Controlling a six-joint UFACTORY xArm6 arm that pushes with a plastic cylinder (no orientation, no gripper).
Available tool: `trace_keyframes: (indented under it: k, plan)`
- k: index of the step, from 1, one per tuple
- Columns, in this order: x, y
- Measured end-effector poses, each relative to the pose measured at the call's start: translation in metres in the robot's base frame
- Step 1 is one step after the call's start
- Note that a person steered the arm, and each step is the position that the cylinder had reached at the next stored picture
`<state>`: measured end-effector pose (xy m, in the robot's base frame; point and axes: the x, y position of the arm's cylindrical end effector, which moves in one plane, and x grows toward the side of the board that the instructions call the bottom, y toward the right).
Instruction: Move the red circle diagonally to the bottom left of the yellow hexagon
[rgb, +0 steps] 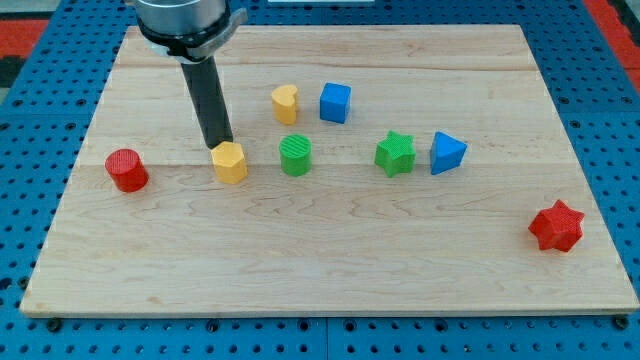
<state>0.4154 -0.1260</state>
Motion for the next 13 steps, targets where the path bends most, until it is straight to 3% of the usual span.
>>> trace_keyframes:
  k: [1,2,4,5,6,7,8,9,10,11,13]
  plan:
    - [-0.003,-0.083]
    - [0.013,-0.117]
    - [0.089,-0.018]
    - [0.090,-0.114]
    - [0.152,-0.110]
    - [0.199,-0.036]
    - [0.181,0.001]
    - [0.150,-0.024]
    - [0.151,-0.019]
    - [0.186,0.068]
    - [0.193,0.181]
